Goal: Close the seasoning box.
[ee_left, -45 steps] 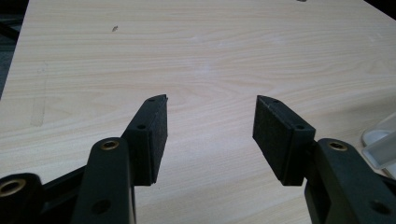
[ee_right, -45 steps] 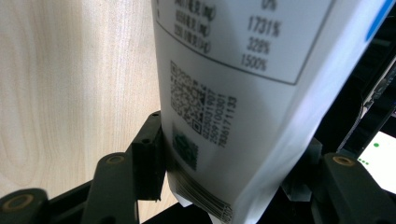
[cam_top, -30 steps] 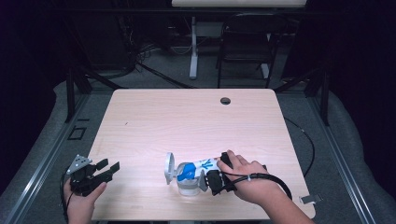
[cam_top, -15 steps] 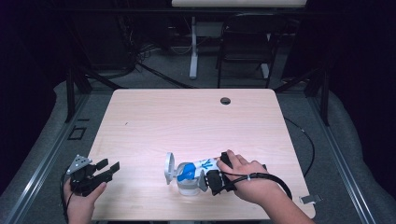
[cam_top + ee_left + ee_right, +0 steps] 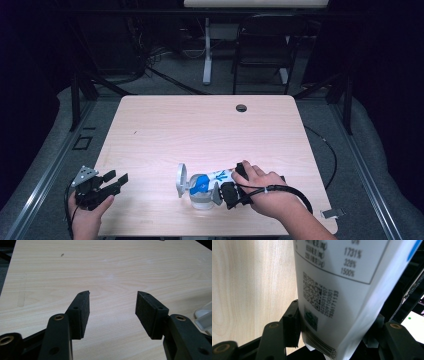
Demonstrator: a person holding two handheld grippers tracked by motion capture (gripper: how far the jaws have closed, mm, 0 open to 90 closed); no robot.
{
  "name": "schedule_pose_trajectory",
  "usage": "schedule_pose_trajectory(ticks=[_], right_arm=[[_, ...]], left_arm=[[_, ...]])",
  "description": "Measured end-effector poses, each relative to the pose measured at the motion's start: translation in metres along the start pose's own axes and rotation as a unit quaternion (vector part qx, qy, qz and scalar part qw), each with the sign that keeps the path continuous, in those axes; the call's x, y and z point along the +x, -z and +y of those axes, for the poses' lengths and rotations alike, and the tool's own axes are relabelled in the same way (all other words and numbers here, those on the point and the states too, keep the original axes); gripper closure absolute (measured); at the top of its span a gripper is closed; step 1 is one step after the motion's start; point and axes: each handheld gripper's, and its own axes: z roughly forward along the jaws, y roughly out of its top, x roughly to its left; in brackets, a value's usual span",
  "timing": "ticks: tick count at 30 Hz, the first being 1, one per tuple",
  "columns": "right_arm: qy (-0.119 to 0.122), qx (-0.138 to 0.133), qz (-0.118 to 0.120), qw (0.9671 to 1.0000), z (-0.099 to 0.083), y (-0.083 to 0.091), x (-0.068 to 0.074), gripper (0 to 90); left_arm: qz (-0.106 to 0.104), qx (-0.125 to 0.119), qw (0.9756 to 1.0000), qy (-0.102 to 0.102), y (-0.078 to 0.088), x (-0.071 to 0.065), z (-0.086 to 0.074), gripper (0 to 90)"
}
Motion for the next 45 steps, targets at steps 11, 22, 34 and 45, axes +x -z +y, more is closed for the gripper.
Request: schedule_pose_trajectory(ticks=[11,22,34,45], right_arm=[[0.001,0.002,-0.001,1.0,0.0002,0.0001,-0.0001,44.2],[0.001,0.002,-0.001,1.0,0.0005,0.0001,-0.0002,44.2],[0.007,0.007,-0.004,0.9999,0.0012,0.0011,-0.0008,44.2],[0.006,0.004,-0.001,1.0,0.0012,0.0006,-0.0007,44.2]], left_arm=[[0.001,0.001,1.0,0.0,-0.0003,0.0002,-0.0003,45.7],[0.001,0.002,1.0,0.0,-0.0002,0.0005,-0.0003,45.7],[0.001,0.001,1.0,0.0,0.0,0.0005,-0.0002,45.7],[0.001,0.003,1.0,-0.001,0.0001,0.0016,-0.0006,45.7]])
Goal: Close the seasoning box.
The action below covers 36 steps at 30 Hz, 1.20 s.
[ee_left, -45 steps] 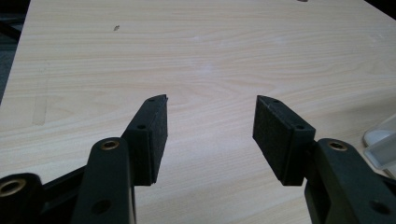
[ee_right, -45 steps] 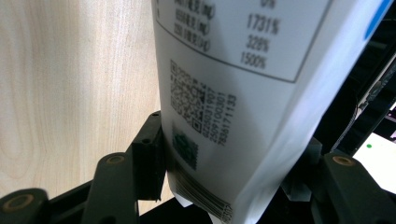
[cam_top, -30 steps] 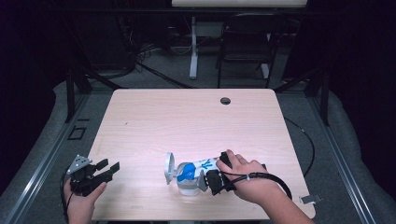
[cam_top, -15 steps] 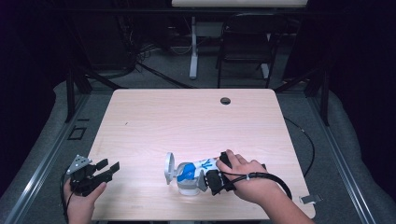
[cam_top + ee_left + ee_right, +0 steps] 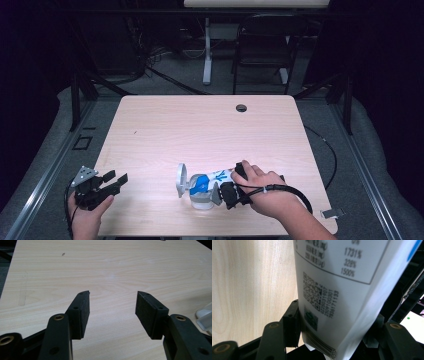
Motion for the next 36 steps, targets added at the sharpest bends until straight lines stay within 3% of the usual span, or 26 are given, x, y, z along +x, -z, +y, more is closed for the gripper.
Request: schedule_pose_trajectory(ticks=[36], right_arm=[[0.016,0.007,-0.007,0.9998,0.0017,0.002,-0.0012,44.4]], left_arm=[[0.0,-0.001,1.0,0.003,-0.0004,0.0012,-0.0008,45.7]])
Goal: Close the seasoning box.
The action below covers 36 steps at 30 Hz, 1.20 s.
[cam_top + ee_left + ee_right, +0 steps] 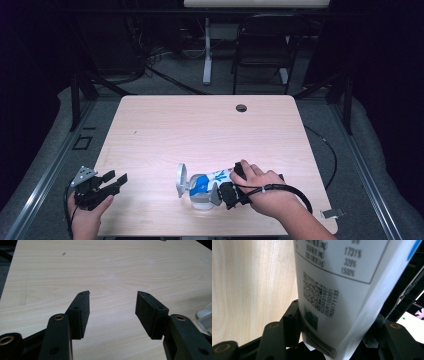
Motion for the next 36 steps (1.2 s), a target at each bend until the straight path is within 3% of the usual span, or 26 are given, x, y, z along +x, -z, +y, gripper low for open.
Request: schedule_pose_trajectory(ticks=[36], right_arm=[[0.006,0.004,-0.002,1.0,0.0002,0.001,-0.0007,44.6]], left_arm=[[0.001,0.002,1.0,0.0,-0.0007,0.0003,-0.0006,45.7]])
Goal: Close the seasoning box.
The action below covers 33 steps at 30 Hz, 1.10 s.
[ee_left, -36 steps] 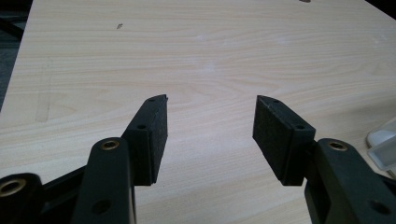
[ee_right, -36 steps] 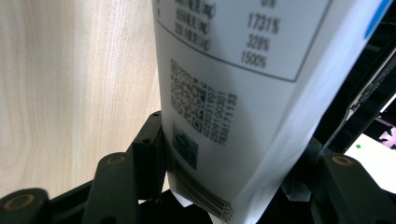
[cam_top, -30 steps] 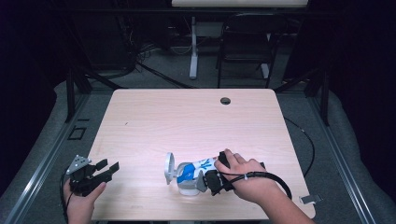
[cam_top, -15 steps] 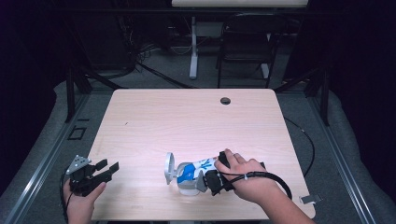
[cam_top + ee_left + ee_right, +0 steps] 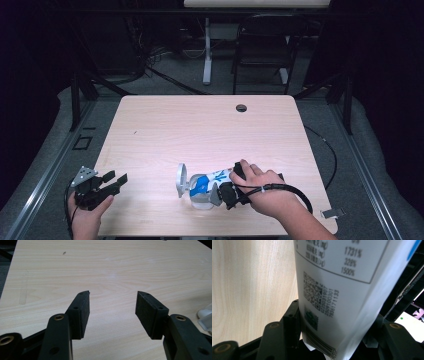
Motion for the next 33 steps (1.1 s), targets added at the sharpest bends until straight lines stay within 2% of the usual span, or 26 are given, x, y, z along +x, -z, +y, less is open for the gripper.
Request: schedule_pose_trajectory(ticks=[33], right_arm=[[0.014,0.006,-0.006,0.9999,0.001,0.0013,-0.0012,44.9]], left_arm=[[0.001,0.002,1.0,0.001,0.0002,0.0004,-0.0002,45.7]])
